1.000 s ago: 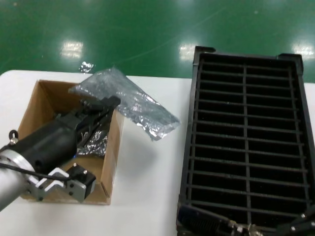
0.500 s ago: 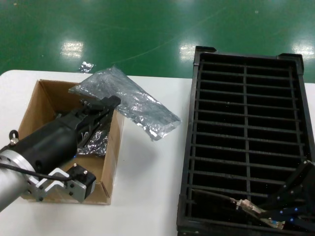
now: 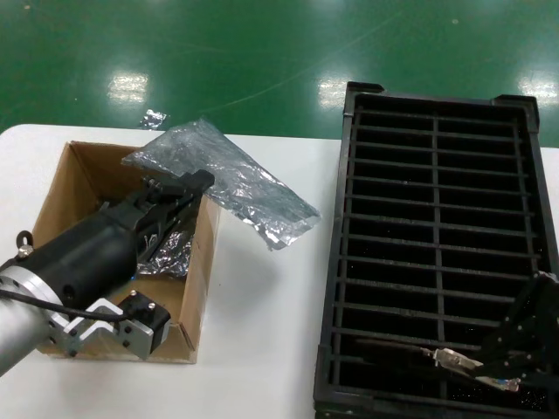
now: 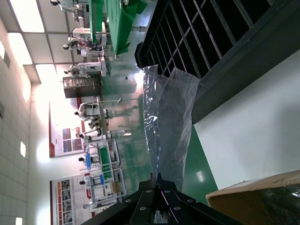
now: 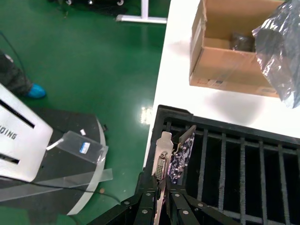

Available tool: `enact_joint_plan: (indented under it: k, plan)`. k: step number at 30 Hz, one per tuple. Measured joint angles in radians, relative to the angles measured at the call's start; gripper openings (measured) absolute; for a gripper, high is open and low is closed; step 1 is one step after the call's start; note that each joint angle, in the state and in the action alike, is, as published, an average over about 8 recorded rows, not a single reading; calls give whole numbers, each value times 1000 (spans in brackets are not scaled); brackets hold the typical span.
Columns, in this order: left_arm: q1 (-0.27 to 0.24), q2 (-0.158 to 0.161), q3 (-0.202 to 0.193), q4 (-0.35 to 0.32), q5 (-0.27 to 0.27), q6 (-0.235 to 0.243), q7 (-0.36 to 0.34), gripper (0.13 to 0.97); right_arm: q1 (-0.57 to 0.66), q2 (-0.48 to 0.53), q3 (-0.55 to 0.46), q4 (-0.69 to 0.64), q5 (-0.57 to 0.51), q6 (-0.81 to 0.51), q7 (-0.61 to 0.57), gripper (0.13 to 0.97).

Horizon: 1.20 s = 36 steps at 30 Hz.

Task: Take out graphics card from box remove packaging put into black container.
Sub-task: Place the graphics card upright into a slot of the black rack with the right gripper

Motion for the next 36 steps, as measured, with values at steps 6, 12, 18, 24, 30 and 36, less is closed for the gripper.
enact_joint_plan:
  k: [6,12,18,24,30,36]
  plan:
    - [0,0,0,0,0,0,0,139,48,-7,-56,-22,5,0,1,158]
    - [0,0,0,0,0,0,0,139,50,-8,-59,-23,5,0,2,158]
    - [0,0,0,0,0,0,0,139,81,-8,-87,-43,22,0,-8,158]
    - [0,0,0,0,0,0,0,139,203,-24,-221,-114,93,0,-65,158]
    - [0,0,0,0,0,0,0,139,331,-71,-381,-209,158,0,-119,158]
    - [0,0,0,0,0,0,0,139,388,-127,-443,-298,158,0,-133,158]
